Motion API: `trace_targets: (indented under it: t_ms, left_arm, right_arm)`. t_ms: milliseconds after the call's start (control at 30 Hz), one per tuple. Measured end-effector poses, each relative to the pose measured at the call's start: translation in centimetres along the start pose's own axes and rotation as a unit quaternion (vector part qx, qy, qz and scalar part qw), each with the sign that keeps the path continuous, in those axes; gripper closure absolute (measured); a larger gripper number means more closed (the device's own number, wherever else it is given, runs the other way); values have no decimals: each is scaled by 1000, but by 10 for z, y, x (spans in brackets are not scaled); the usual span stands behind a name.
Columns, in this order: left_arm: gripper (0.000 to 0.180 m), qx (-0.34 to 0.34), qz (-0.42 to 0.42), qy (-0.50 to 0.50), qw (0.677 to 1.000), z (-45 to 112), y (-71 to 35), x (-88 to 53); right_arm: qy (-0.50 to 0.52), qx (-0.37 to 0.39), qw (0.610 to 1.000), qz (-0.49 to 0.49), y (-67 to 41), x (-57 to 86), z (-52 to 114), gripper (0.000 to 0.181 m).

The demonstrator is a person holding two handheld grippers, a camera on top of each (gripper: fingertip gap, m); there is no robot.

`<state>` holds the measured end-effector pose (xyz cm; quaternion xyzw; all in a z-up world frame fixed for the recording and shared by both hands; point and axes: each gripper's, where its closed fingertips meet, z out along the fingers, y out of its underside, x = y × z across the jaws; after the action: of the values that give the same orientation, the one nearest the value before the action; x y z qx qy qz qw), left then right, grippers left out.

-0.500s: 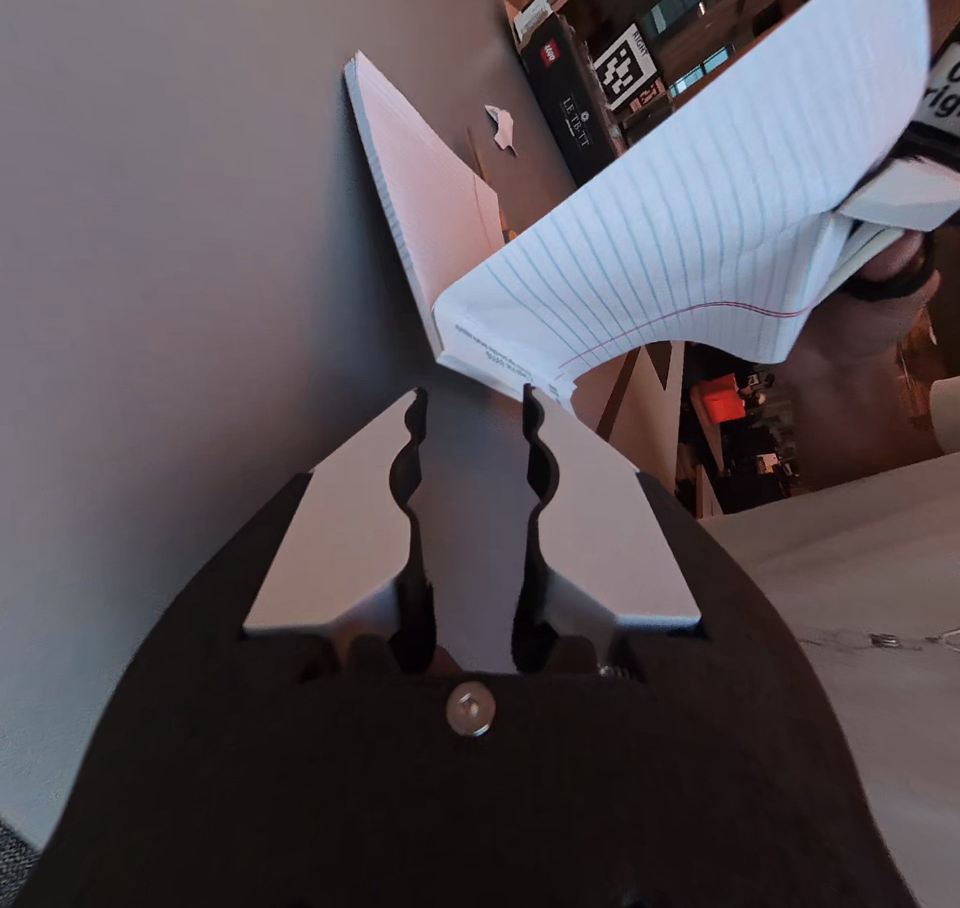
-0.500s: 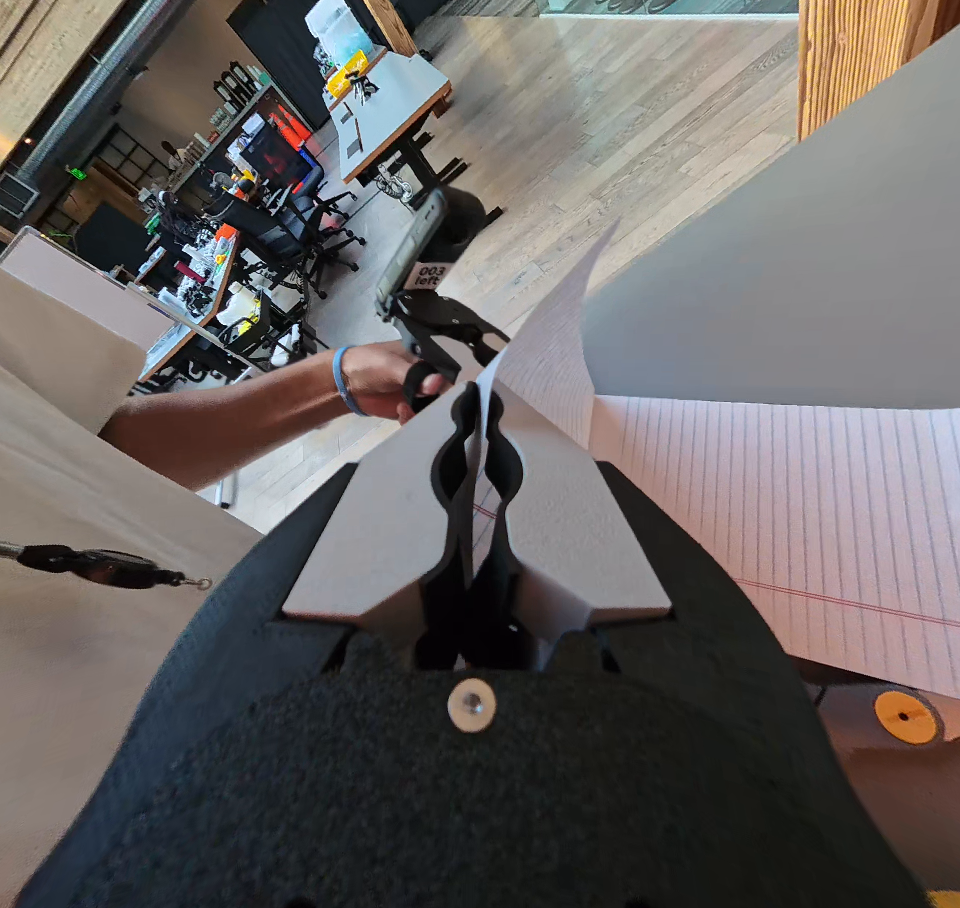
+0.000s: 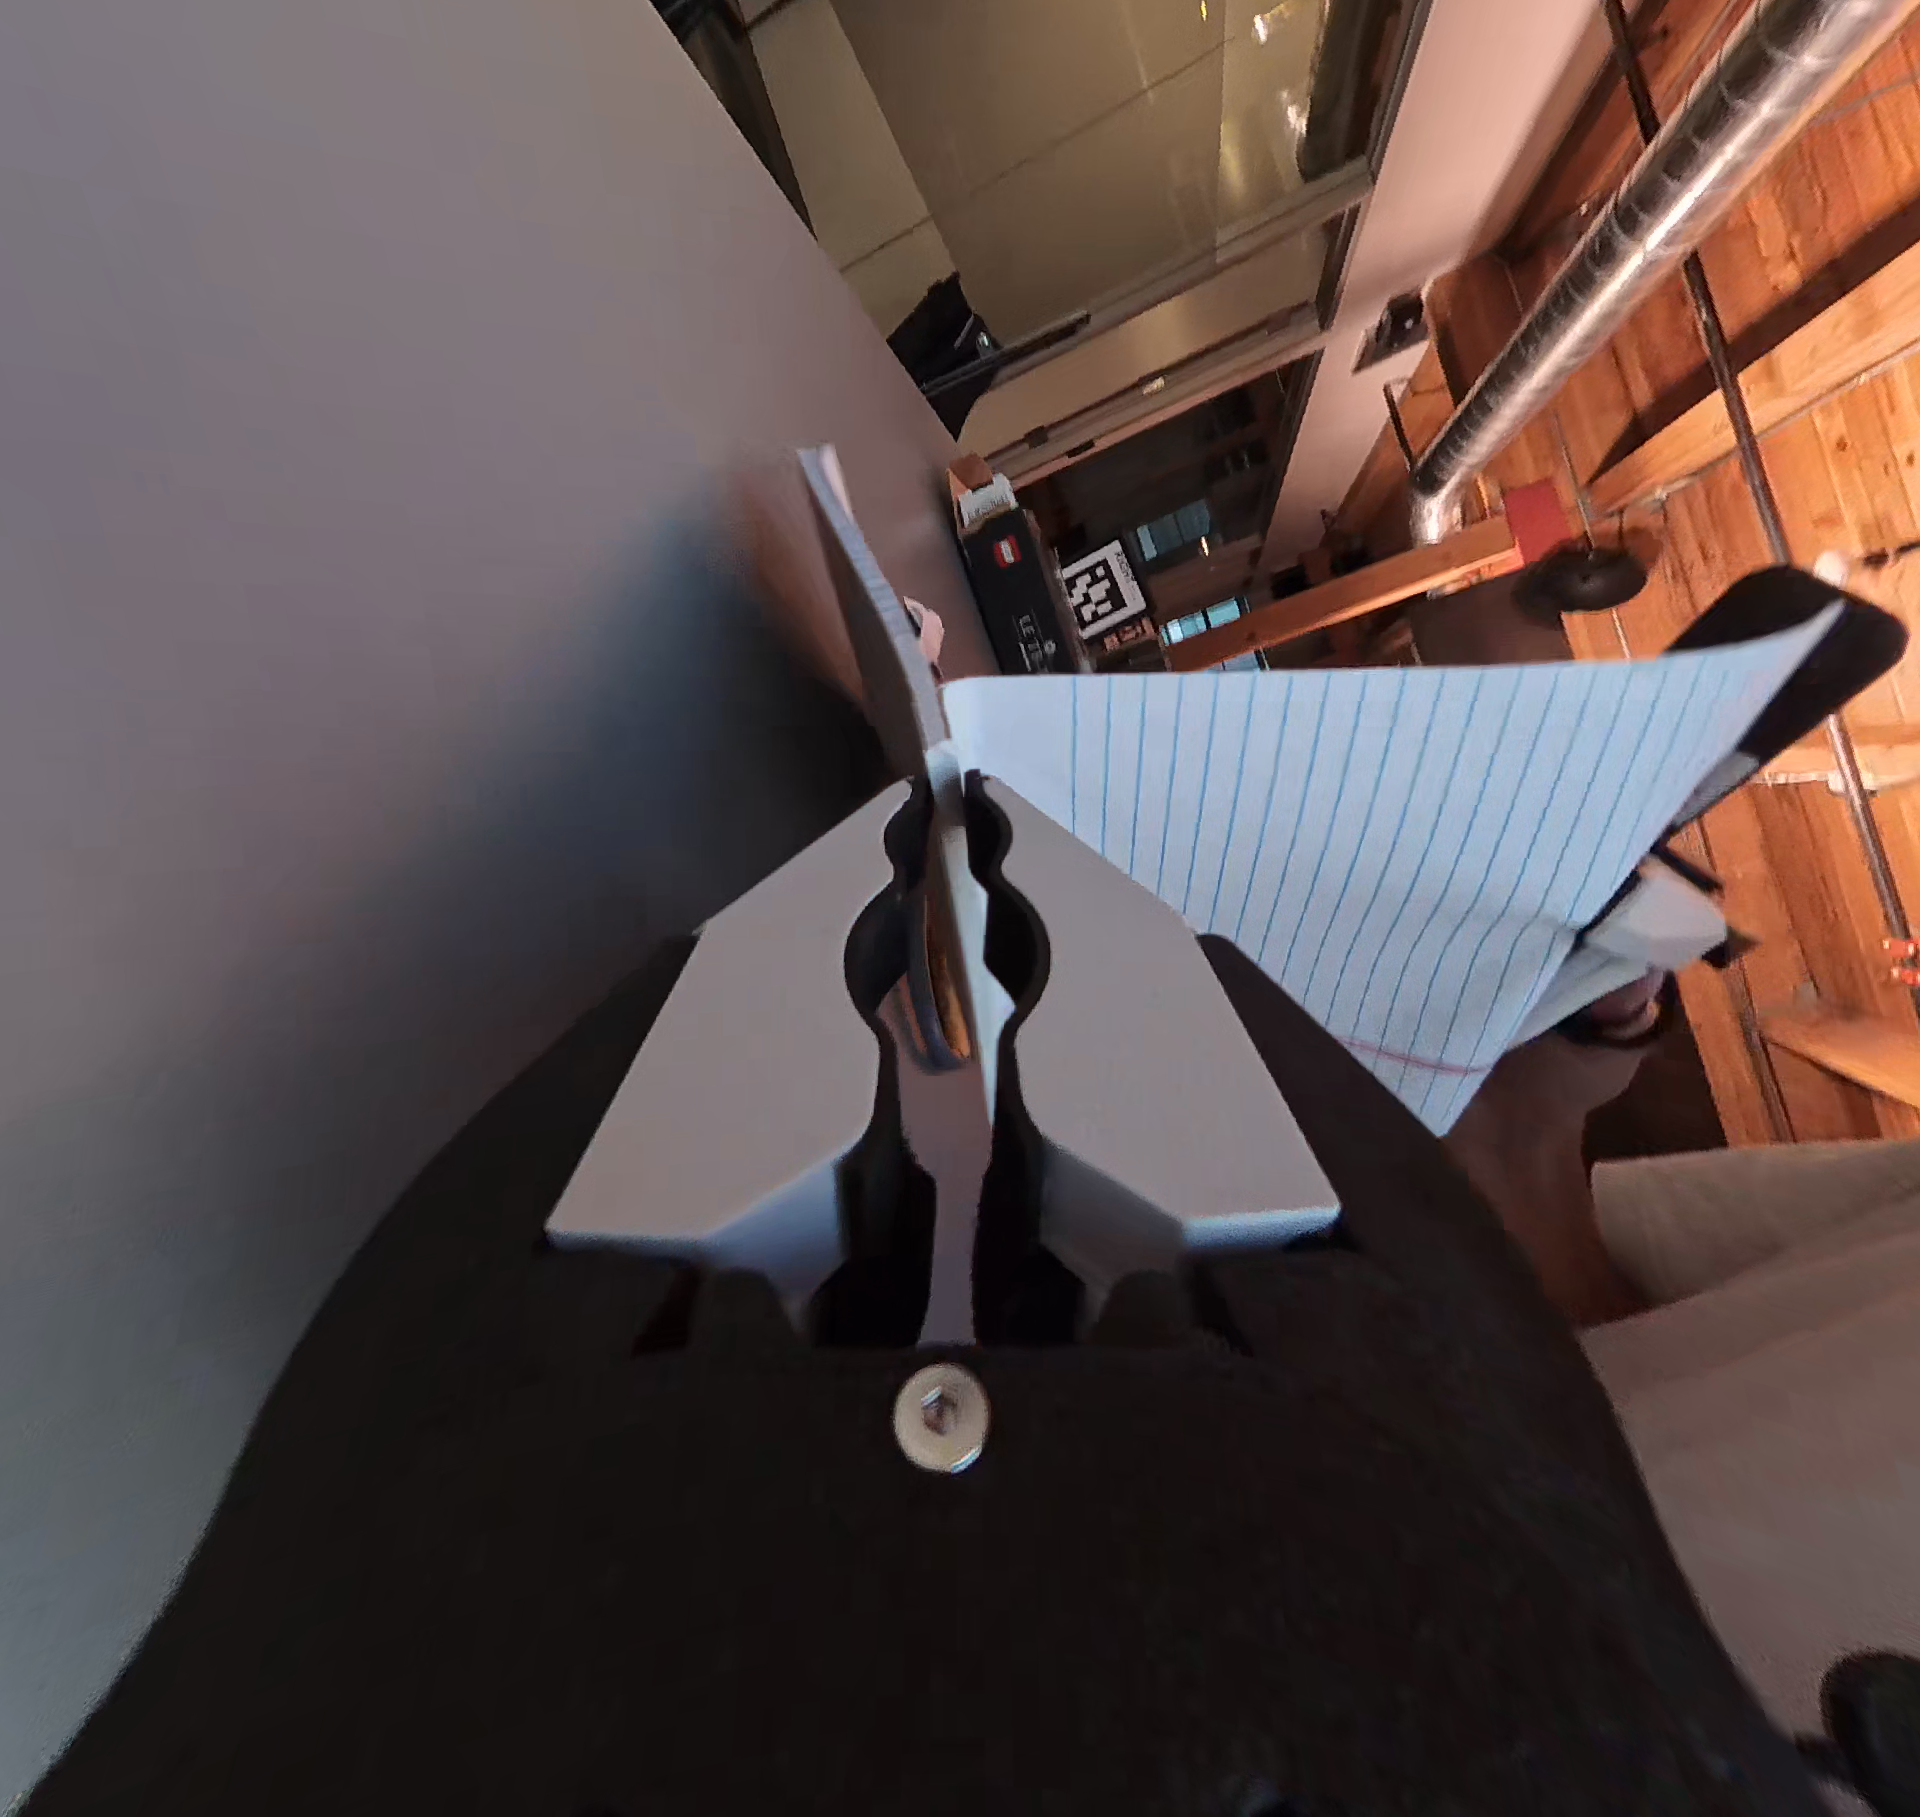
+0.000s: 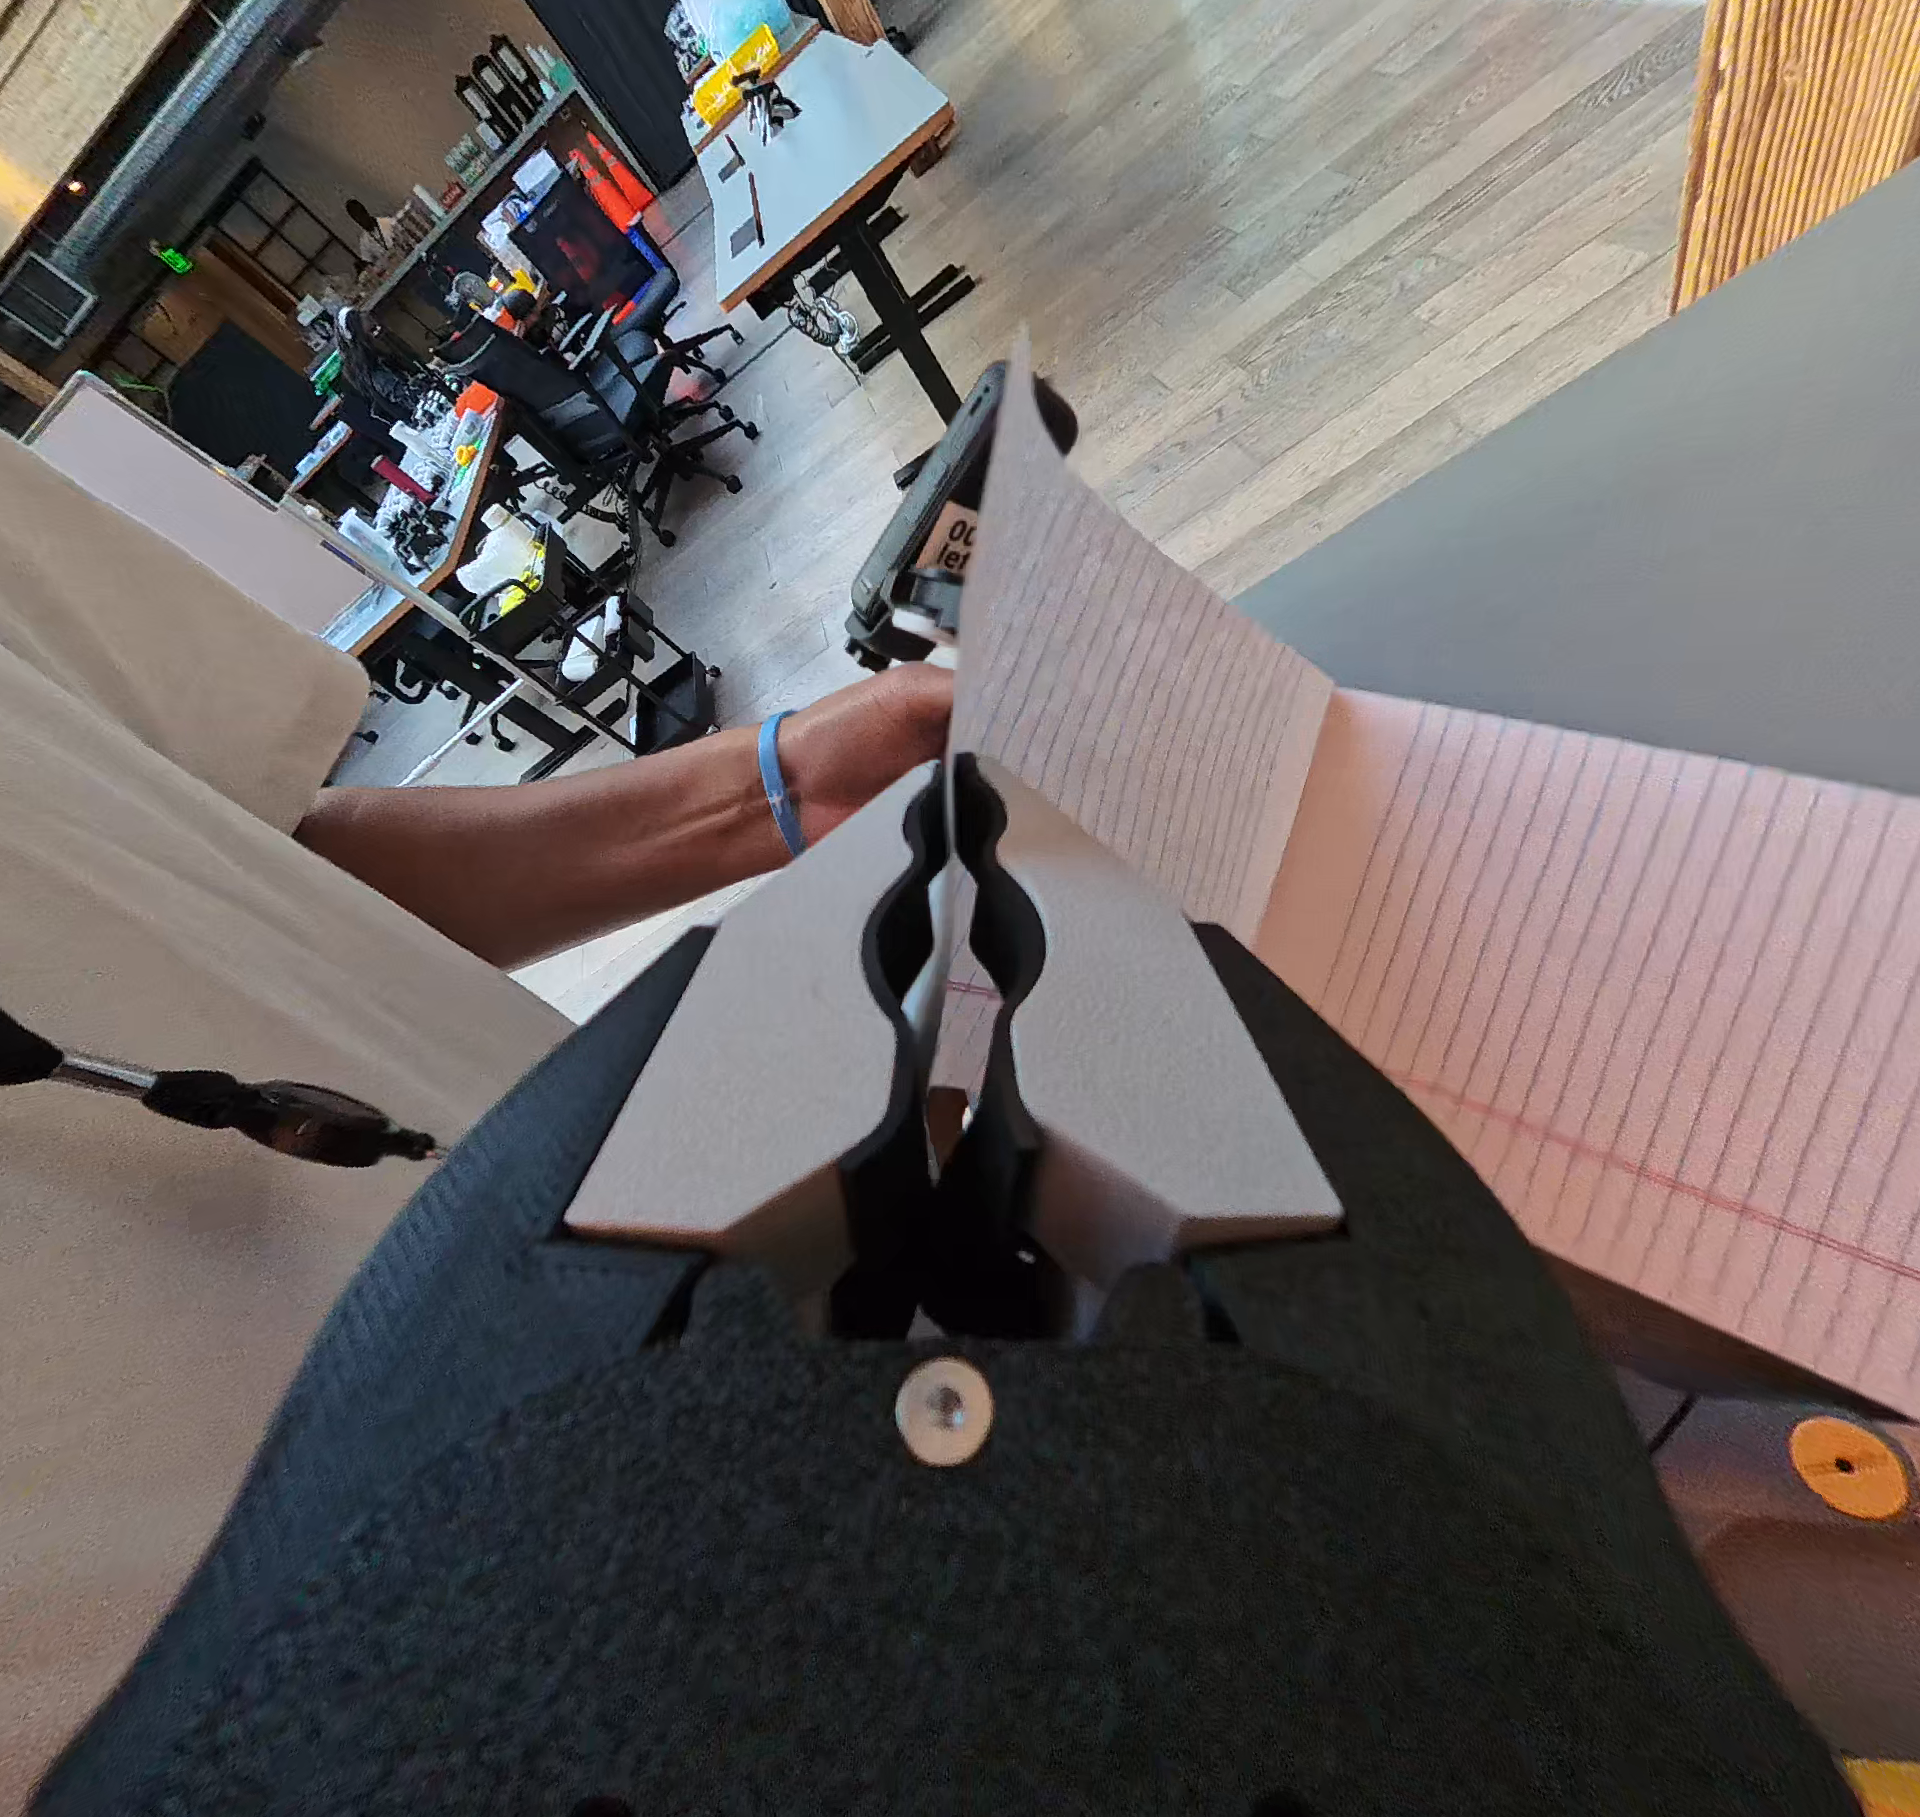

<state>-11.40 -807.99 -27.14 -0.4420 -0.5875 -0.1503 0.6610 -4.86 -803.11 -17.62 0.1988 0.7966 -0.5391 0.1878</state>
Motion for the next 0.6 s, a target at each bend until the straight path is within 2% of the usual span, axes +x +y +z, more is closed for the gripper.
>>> trace_targets:
  t_ms: [67,133,233,367,467,600]
  left_arm:
    - [175,34,-34,-14,999,-2,-14,-9]
    - [176,33,2,-46,998,-5,-19,-16]
    - [176,17,43,-81,996,-3,-21,-19]
    - [175,77,21,-159,984,-37,-58,-61]
    - [175,50,47,-130,989,-39,-70,-52]
    - [175,-2,85,-94,992,-21,-56,-34]
  right_arm:
    - [34,-15,999,2,12,14,-5,181]
    - [79,-12,996,29,27,39,-17,181]
    - [72,30,987,139,47,59,-30,181]
    - [74,85,969,220,68,73,-63,181]
    - [80,99,965,227,70,76,-83,181]
    - [66,70,983,159,44,77,-74,181]
